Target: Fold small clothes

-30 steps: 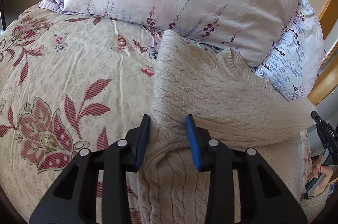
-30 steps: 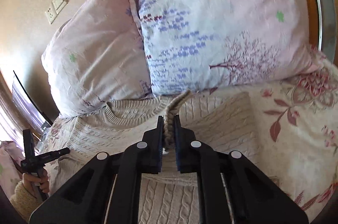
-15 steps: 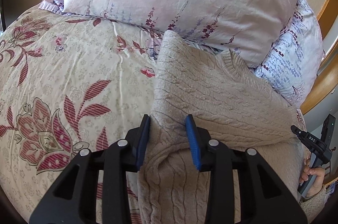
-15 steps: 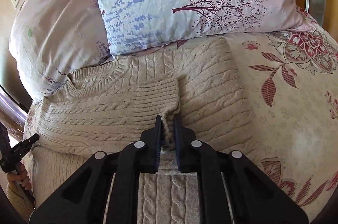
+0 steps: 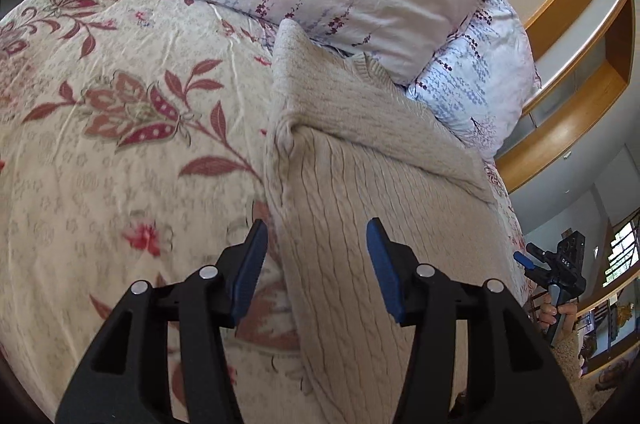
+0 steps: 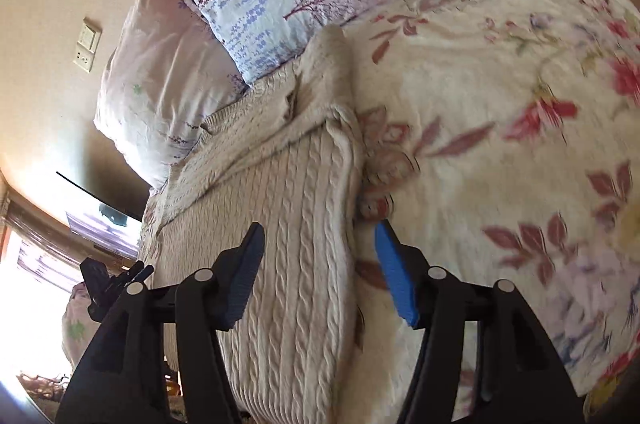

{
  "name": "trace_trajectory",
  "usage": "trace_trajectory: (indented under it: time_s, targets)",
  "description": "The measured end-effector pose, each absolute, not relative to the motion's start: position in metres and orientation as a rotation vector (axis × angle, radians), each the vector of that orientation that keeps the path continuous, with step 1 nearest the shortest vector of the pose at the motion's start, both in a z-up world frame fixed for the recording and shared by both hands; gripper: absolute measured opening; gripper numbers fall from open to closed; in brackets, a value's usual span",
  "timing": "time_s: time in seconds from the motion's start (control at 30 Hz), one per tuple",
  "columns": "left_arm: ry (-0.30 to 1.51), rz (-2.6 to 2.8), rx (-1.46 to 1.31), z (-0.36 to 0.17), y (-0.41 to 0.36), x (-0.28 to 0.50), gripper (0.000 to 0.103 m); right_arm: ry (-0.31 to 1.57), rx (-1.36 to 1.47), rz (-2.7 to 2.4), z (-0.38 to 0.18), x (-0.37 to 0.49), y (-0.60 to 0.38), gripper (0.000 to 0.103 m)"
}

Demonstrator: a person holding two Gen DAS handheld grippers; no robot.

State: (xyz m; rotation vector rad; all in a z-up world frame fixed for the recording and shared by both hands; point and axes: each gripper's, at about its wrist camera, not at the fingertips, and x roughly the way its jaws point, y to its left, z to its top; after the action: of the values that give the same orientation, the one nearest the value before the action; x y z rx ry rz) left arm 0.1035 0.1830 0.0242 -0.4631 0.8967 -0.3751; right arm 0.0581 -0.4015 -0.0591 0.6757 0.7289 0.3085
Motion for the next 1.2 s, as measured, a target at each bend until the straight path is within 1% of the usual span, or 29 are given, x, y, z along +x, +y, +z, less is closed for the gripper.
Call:
trace_trajectory:
  time_s: [0.07,0.1,0.17,0.2,0.23,0.37,0.4,0.43,0.53,0.73,0.77,0.8,0.83,0.87,0.93,1.07,1.2]
  targets:
    - [0.907,-0.376,-0.476,0.02,0.182,0.089,0.05,0.756,0.681,0.316,-0.07,0.044,-0.399,0.052]
    - [0.914,-0.379,-0.487,0.018,0.182,0.084,0.05,0.77,0.681,0.319,-0.075,0.037,-0.397,0.049]
    - [0.911,-0.388,-0.507,0.015,0.181,0.071,0.046,0.761,0.699,0.35,-0.08,0.026,-0.394,0.046]
    - [0.909,-0.395,-0.517,0.015,0.181,0.064,0.045,0.765,0.719,0.373,-0.082,0.021,-0.392,0.043]
    - [0.91,-0.407,-0.531,0.014,0.18,0.058,0.043,0.771,0.739,0.398,-0.086,0.016,-0.39,0.039]
    - [0.915,-0.464,-0.577,0.008,0.175,0.033,0.032,0.785,0.761,0.492,-0.095,0.002,-0.374,0.03]
    - [0.92,-0.483,-0.598,0.006,0.174,0.027,0.031,0.785,0.759,0.515,-0.097,-0.001,-0.369,0.028]
    - [0.921,-0.498,-0.611,0.005,0.173,0.022,0.028,0.785,0.752,0.536,-0.097,-0.003,-0.364,0.024]
    - [0.945,-0.546,-0.641,0.001,0.167,0.009,0.025,0.785,0.712,0.57,-0.095,-0.005,-0.352,0.022]
    - [0.959,-0.581,-0.612,0.002,0.154,0.001,0.025,0.769,0.649,0.585,-0.083,-0.006,-0.341,0.02]
    - [0.961,-0.582,-0.608,0.002,0.153,0.001,0.022,0.774,0.627,0.588,-0.082,-0.007,-0.339,0.02]
    - [0.97,-0.581,-0.598,0.002,0.151,0.002,0.018,0.776,0.614,0.586,-0.081,-0.008,-0.338,0.016]
    - [0.984,-0.577,-0.583,0.001,0.148,0.002,0.009,0.774,0.596,0.579,-0.081,-0.009,-0.336,0.009]
    - [0.996,-0.573,-0.565,0.001,0.146,0.004,0.007,0.764,0.573,0.562,-0.078,-0.01,-0.335,0.009]
    - [0.98,-0.567,-0.513,0.008,0.141,0.006,0.007,0.718,0.527,0.53,-0.069,-0.013,-0.334,0.008]
    - [0.871,-0.546,-0.489,0.036,0.15,0.016,0.006,0.543,0.472,0.475,-0.036,-0.02,-0.34,0.008]
    - [0.765,-0.481,-0.48,0.065,0.164,0.036,0.006,0.412,0.399,0.396,-0.009,-0.014,-0.341,0.008]
